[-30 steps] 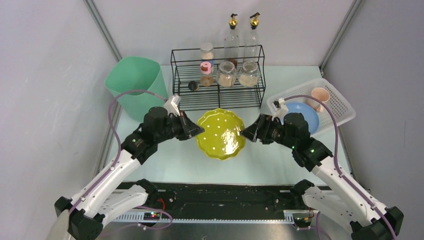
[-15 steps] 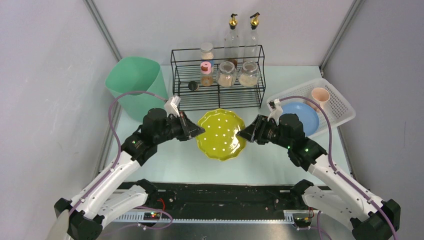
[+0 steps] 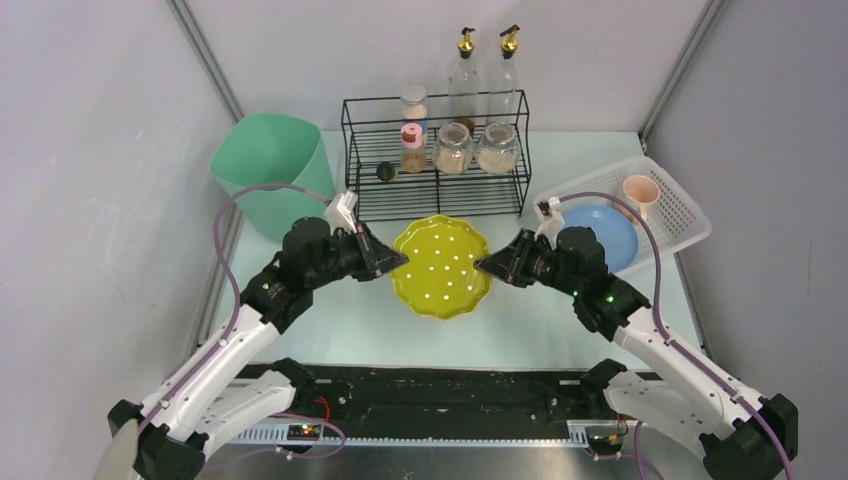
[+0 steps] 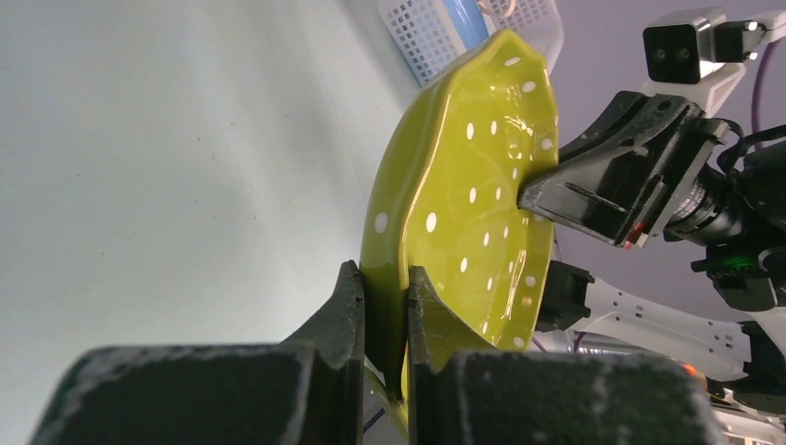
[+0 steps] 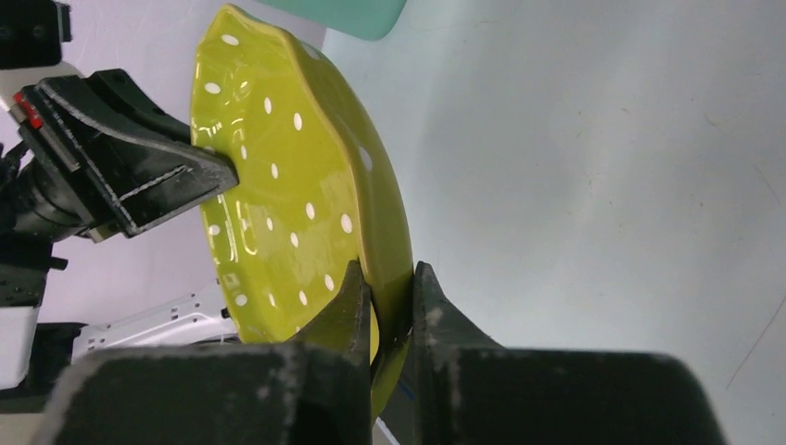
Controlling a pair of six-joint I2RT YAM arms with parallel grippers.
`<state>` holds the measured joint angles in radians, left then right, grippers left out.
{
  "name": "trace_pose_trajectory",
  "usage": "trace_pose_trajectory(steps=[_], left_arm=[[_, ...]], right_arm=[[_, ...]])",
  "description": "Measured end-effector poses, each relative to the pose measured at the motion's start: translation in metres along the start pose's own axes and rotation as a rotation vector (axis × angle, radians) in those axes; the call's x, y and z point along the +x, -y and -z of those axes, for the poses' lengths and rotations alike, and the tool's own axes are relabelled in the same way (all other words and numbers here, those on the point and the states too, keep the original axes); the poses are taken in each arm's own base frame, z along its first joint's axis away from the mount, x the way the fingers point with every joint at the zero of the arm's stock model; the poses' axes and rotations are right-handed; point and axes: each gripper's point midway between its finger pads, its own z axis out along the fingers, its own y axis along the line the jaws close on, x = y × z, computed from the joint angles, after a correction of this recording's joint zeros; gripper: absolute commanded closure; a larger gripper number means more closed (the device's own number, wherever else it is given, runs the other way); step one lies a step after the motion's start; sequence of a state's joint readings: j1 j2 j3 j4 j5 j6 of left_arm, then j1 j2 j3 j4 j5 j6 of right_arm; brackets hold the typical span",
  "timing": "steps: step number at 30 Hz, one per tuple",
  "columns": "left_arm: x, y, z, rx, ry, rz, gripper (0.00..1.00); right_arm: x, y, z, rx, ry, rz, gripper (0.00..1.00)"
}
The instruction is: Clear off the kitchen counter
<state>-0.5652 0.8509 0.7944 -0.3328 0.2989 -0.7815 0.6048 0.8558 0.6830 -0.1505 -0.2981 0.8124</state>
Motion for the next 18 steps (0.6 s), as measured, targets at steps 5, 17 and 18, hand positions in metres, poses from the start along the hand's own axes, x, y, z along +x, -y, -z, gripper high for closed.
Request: trace_pose_trajectory(steps=[5,17,18], left_arm=[[0.002,-0.002,0.0,0.003,0.003,0.0,0.88],[-0.003,0.012,-0.003,0.069,0.021,0.035,0.49],[-0.003,0.013,-0.004,0.075,0.026,0.034,0.46]], right_arm=[[0.001,0.003,0.0,0.007,0.01,-0.006,1.0],[-0.003,0.003,0.015,0.0,0.06,-0.011,1.0],[-0.004,0.005,0.017,0.004,0.064,-0.012,1.0]])
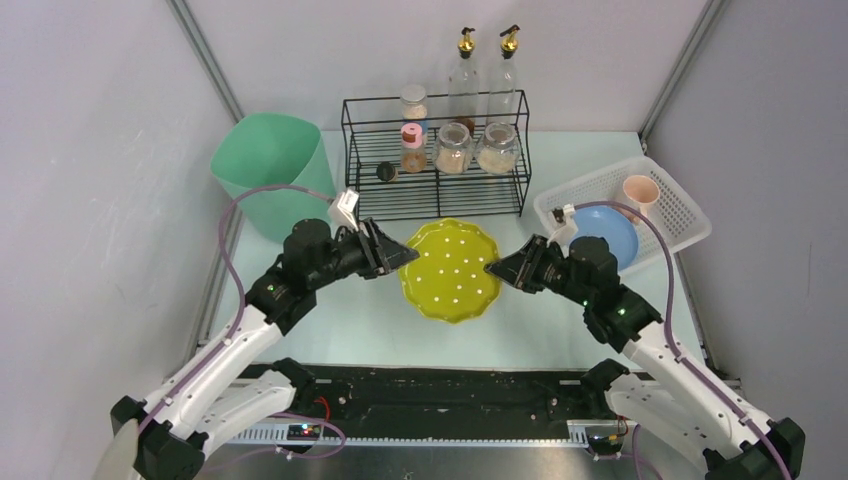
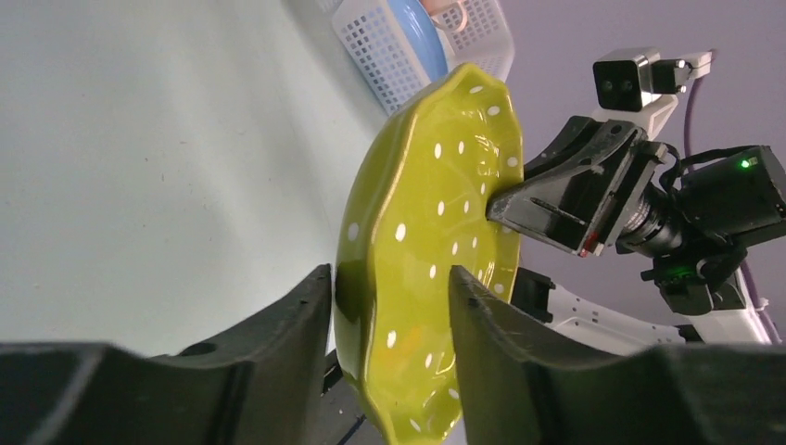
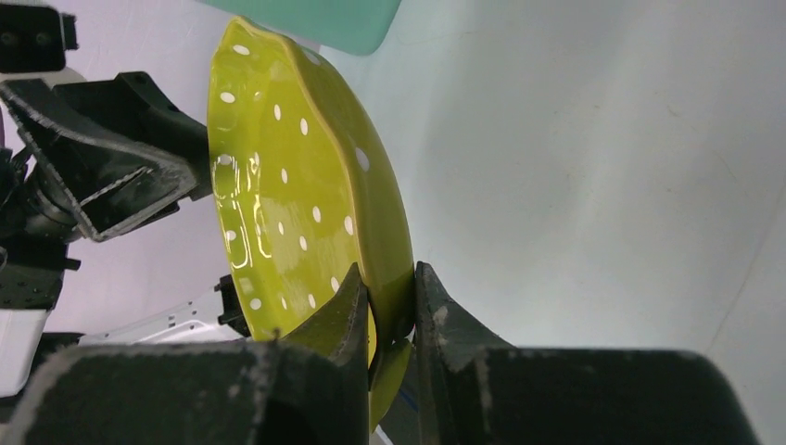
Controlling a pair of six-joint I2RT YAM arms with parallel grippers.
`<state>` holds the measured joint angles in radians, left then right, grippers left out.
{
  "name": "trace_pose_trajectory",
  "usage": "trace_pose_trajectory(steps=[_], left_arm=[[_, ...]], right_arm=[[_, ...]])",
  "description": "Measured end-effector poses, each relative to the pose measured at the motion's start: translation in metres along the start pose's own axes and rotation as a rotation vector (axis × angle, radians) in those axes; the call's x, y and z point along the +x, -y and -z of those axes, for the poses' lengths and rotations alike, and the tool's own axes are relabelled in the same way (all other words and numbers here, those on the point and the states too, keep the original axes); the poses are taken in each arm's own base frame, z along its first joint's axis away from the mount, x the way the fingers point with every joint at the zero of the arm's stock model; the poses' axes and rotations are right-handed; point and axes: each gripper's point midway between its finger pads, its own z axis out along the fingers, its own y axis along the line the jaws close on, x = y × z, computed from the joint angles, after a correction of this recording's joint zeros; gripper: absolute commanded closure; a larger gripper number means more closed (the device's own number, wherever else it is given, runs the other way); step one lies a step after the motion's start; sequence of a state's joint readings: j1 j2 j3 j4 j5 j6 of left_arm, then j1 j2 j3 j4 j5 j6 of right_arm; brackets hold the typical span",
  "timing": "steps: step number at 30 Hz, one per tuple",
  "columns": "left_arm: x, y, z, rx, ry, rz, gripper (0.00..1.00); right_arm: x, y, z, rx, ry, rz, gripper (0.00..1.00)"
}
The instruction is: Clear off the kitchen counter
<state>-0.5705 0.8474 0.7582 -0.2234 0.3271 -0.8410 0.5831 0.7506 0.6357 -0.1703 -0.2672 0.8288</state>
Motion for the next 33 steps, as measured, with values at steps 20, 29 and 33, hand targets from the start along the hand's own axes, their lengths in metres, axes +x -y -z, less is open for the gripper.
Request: trace_pose_trajectory(steps=[20,29,33], left_arm=[[0.008,-0.011,-0.003,0.003,0.005,0.002,0.31],[0.008,-0.009,0.004,0.02,0.022,-0.021,0.31],[0.012,-0.013,0.005,0.015,0.017,-0.03,0.22]], right_arm=[[-0.087,0.086,0.051,0.231,0.305,-0.17,1.0],[-0.128,0.139,0.09,0.413,0.507,-0.296,1.0],[-0.139,0.162,0.109,0.501,0.588,-0.361,1.0]])
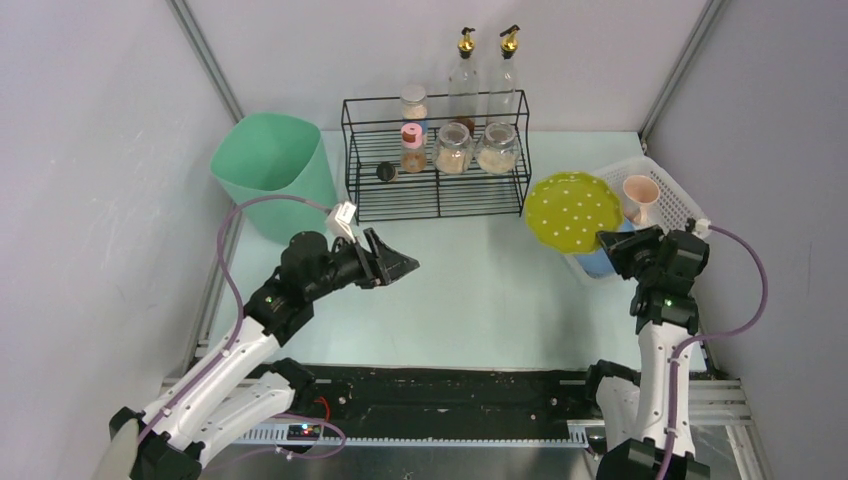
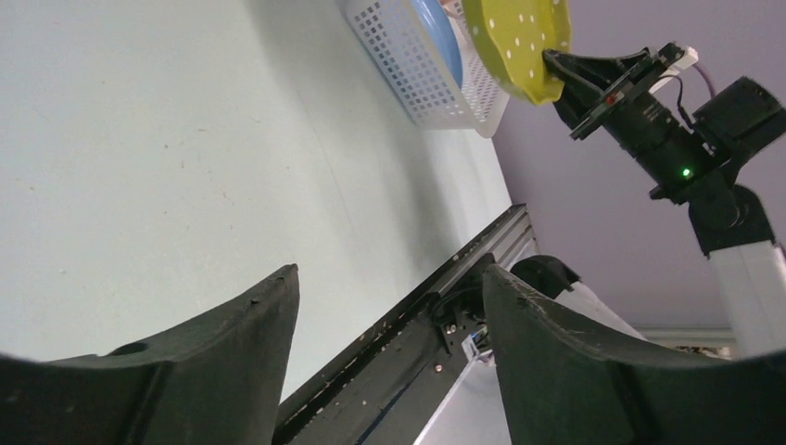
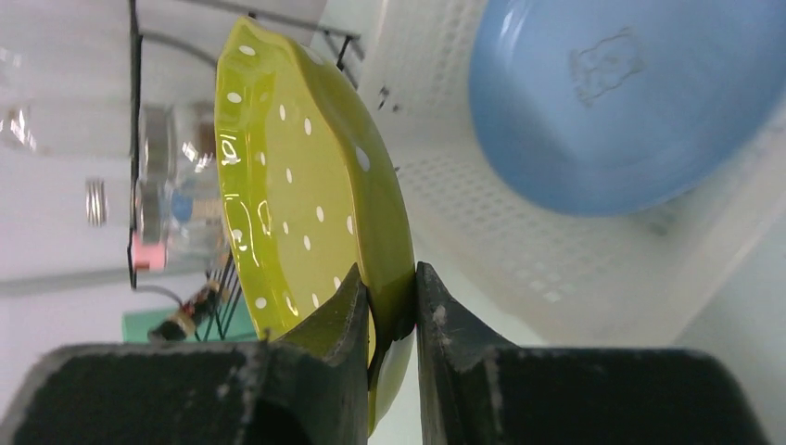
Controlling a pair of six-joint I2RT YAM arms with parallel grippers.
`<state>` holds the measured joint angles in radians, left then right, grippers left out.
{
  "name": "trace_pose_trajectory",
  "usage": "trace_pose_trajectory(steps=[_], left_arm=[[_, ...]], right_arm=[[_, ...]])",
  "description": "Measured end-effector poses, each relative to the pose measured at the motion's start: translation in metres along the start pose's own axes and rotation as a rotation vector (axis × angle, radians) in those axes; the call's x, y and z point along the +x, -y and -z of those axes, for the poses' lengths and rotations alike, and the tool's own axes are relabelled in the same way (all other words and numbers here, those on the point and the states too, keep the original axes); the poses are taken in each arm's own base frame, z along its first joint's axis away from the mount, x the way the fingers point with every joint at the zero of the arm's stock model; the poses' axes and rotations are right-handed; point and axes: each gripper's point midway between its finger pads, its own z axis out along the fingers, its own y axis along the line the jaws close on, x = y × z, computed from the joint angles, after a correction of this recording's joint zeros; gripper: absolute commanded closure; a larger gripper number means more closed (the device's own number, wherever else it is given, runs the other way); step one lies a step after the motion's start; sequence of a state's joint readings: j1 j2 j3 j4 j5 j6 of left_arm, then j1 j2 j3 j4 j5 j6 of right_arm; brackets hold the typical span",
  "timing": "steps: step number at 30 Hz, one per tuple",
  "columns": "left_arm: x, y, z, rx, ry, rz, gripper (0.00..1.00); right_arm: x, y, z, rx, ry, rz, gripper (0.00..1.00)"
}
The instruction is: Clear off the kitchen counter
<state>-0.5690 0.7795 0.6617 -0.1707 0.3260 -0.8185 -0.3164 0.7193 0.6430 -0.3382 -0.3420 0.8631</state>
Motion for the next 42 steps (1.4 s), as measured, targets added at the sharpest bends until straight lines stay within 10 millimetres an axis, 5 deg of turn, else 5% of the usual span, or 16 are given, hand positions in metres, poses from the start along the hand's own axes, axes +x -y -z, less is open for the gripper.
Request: trace_pose_trajectory(steps=[7,23,42], left_arm=[[0.002,-0.003,0.003,-0.004,-0.006,-0.04,0.01],[0.011,-0.011,0.008,-0.028,-0.042,-0.098,0.0],[0.021,-0.016,0.011,-0.02,-0.074,-0.115,0.0]], right_arm=[[-0.03,0.037,-0.01,0.151,0.11,-0.084,1.0],[-0.052,0.096,-0.025,0.435,0.184,-0.082,1.0],[-0.049,0.119,-0.062,0.577,0.13,0.029,1.0]])
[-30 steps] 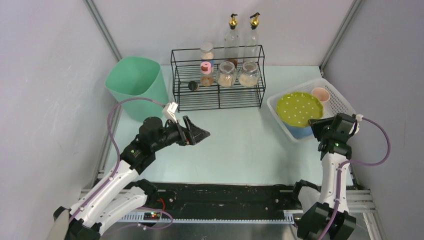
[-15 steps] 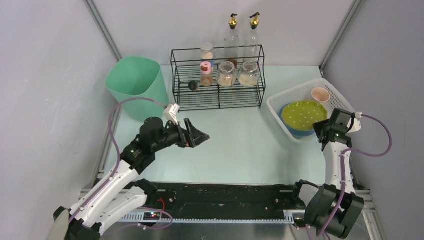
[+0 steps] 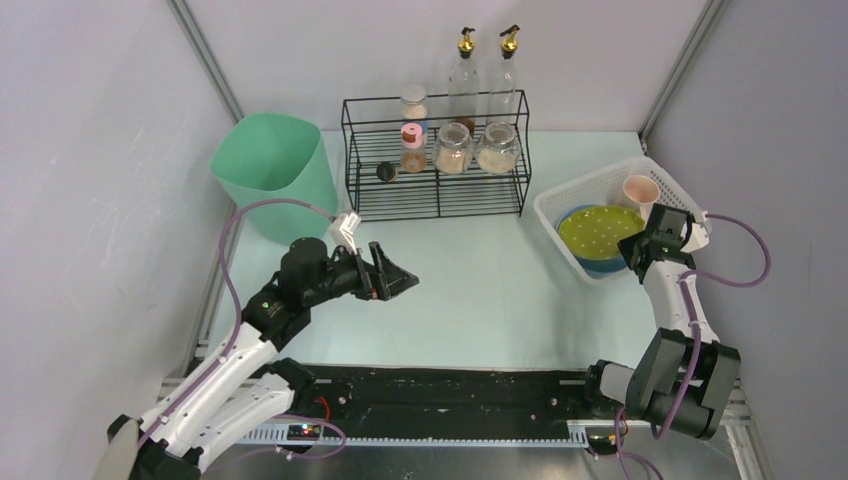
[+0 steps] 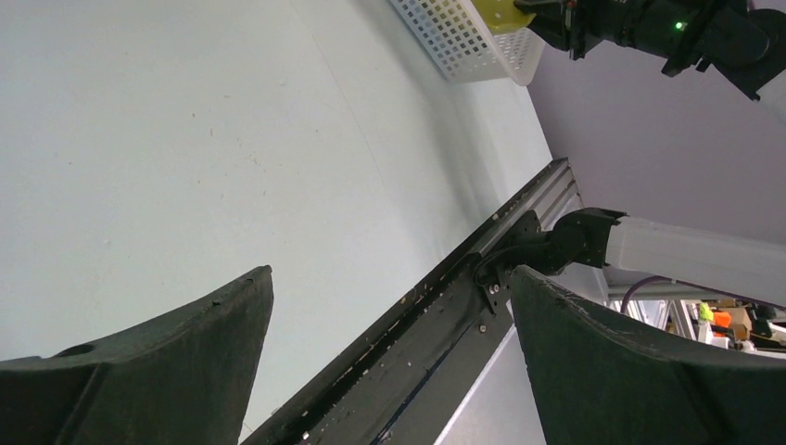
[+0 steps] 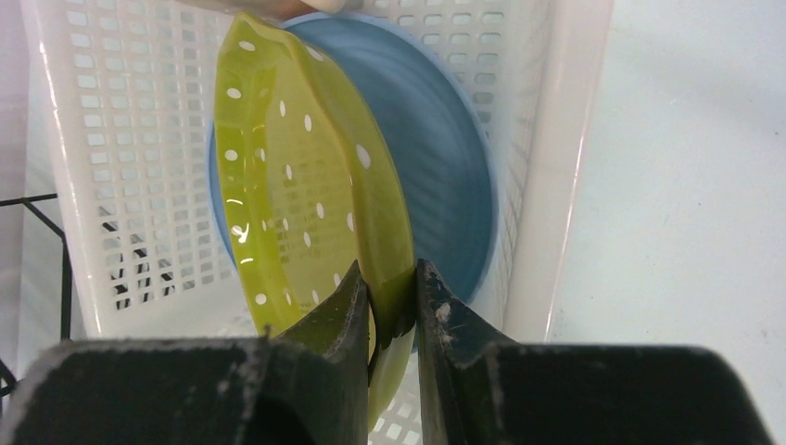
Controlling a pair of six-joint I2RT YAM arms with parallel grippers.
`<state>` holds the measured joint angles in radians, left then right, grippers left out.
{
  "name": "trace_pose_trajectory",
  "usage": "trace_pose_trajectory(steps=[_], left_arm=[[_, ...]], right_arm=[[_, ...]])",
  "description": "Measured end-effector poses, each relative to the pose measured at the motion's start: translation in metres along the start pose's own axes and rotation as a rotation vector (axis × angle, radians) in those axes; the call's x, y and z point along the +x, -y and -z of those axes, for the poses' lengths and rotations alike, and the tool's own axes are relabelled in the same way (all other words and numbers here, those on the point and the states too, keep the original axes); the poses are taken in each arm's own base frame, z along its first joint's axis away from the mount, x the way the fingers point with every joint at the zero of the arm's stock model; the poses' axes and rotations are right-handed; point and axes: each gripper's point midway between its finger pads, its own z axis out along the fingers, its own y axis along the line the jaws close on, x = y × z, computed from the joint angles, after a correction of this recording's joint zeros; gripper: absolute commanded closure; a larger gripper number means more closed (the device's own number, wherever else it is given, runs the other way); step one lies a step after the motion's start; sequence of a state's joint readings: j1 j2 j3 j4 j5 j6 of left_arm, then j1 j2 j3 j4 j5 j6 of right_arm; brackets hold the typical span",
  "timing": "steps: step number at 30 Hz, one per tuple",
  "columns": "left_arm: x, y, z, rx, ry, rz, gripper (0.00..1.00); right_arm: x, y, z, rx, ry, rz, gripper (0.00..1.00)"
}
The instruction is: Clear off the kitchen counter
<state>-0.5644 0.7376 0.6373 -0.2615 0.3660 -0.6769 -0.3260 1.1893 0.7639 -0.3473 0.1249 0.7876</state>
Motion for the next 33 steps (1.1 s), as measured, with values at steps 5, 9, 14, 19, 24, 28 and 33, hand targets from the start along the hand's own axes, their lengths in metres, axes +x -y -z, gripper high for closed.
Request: trace_pose_trajectory(steps=[5,9,14,19,24,28,33], left_arm=[[0.003,-0.002,0.0,-0.003,-0.011,0.0,0.0],[0.004,-0.002,0.0,-0.004,-0.013,0.0,0.0],[0.004,-0.002,0.0,-0.004,-0.013,0.0,0.0],[0.004,-0.002,0.0,-0.004,-0.013,0.0,0.0],[0.004,-0.002,0.0,-0.003,-0.012,-0.001,0.0],[0.005,-0.002,0.001,0.0,-0.013,-0.001,0.0],[0.009,-0.005,0.0,-0.004,-0.026,0.004,0.0]], right_arm=[[0.005,0.003,-0.009,0.025,-0.012,0.007,0.91],[0.003,0.0,-0.015,0.019,-0.01,0.006,0.69],[0.002,-0.008,-0.022,-0.004,-0.016,0.004,0.51],[0.002,-0.013,-0.032,0.011,-0.055,0.027,0.43],[0.002,-0.014,-0.038,0.034,-0.087,0.041,0.4],[0.003,-0.015,-0.036,0.035,-0.1,0.062,0.39],[0.011,-0.015,-0.029,0.059,-0.144,0.126,0.39]])
